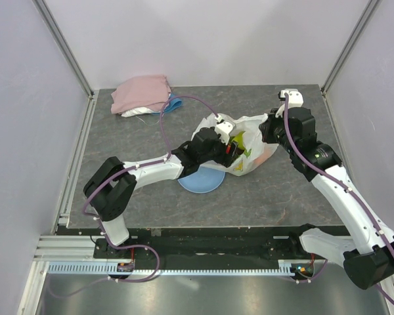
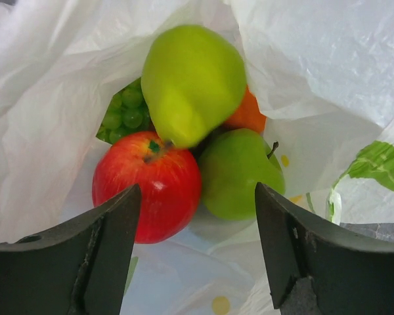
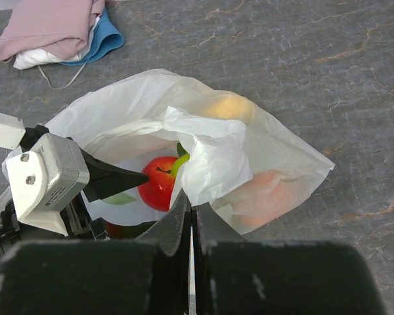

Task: Place the fruits into the plastic bag

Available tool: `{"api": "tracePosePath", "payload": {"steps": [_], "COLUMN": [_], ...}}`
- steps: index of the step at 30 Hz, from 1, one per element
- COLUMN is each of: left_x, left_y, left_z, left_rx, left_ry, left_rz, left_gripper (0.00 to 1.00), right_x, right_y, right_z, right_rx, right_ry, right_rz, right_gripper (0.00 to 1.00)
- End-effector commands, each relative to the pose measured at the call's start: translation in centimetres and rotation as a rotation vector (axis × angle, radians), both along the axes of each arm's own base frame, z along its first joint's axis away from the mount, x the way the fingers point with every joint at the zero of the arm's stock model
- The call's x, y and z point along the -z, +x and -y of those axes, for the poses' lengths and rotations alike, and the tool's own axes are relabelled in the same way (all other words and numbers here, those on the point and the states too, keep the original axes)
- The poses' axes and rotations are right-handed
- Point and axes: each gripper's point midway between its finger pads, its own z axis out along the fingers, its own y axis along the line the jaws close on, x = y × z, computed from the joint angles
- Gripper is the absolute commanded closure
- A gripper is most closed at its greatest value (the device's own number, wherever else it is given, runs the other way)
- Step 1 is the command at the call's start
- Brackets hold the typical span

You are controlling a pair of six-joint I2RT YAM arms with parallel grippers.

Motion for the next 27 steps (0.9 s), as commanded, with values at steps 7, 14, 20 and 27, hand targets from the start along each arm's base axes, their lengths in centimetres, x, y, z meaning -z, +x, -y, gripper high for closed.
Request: {"api": "tracePosePath", "payload": {"steps": [7,14,20,27], "left_x": [-4.9,-11.7,-15.0,-14.9], "left_y": [-0.3,-3.8,-5.1,-4.8], "left_z": [1.1,0.6,-2.3,-9.1], "left_rx": [0.038,0.219,0.184,-0.03], "left_ry": [-0.116,-0.217,-0.223,-0.085], "left_rz": [0.054,0.221,0.301,0.332], "left_gripper": [0.19,0.14,0.14,0.11], "right_x": [-0.3,-0.5,-0.4,-0.3], "right_y": [0.4,0.4,0.5,0.7], "right_z": [0.4,0.4,0.4,0.4], "right_rx": [0.018,0.019,0.019,0.02], "right_ry": [-0.009,-0.009,-0.012,-0.013], "right_rz": [0.018,0.021,0.019,0.017], "right_gripper": [1.0,1.0,1.0,1.0]}}
